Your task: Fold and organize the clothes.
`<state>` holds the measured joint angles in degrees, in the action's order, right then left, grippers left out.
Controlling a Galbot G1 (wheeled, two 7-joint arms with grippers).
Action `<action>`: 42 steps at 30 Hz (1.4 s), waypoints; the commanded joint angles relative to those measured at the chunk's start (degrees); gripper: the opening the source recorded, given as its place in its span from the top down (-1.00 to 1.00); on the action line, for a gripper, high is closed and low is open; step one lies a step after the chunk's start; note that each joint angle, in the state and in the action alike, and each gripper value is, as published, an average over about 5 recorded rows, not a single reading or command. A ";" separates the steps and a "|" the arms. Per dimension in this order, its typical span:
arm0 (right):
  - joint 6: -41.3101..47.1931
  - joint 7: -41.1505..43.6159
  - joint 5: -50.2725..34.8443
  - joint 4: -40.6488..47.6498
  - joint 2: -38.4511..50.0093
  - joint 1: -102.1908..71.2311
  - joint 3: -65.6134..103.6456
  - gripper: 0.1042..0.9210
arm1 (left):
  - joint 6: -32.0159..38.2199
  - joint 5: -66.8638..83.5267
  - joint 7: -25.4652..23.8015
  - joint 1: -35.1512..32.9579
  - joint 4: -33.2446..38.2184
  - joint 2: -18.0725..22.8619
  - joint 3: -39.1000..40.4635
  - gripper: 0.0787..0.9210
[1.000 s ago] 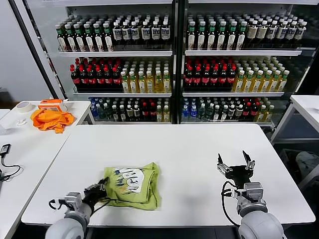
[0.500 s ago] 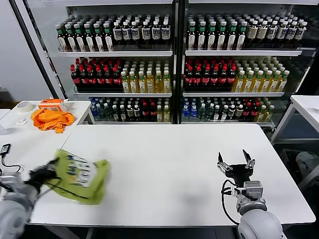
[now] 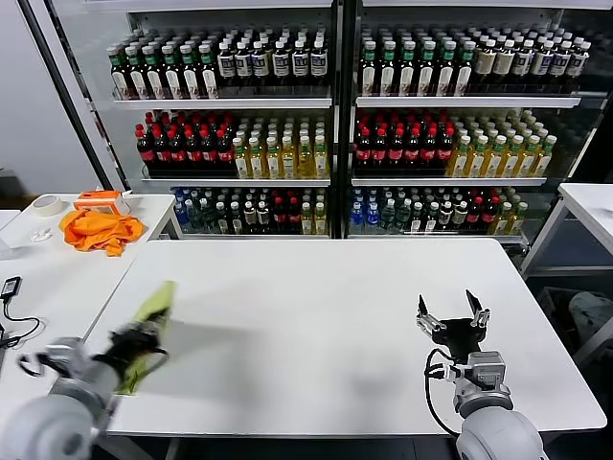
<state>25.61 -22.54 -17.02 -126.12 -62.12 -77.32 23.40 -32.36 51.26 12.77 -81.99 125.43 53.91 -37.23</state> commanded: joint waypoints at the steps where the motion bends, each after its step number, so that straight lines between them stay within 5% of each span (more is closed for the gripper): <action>1: 0.19 0.02 0.27 -0.29 -0.20 0.16 -0.23 -0.76 | -0.57 -8.17 -2.23 3.89 5.63 14.37 19.36 0.97; 18: 0.47 0.14 0.57 -0.96 0.09 -0.17 -0.18 -0.76 | 4.88 -12.00 -2.51 12.25 -5.37 20.13 26.35 0.93; 24: 0.51 0.15 -0.66 0.35 -0.46 0.91 -1.05 -0.76 | 5.14 -11.07 -1.78 13.25 -3.18 21.35 25.52 0.58; 32: 2.69 4.35 -17.39 1.73 -2.10 1.06 -8.22 -0.76 | 8.64 -14.30 -5.82 7.84 0.23 14.86 12.87 0.02; 42: 7.49 2.69 -17.41 9.00 -5.78 8.63 -23.11 -0.76 | 11.47 -19.79 -7.34 1.41 -1.11 11.79 5.74 -0.64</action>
<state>29.62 -19.46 -29.01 -122.65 -65.29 -73.97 13.15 -23.81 36.16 7.22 -75.19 124.19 68.64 -23.47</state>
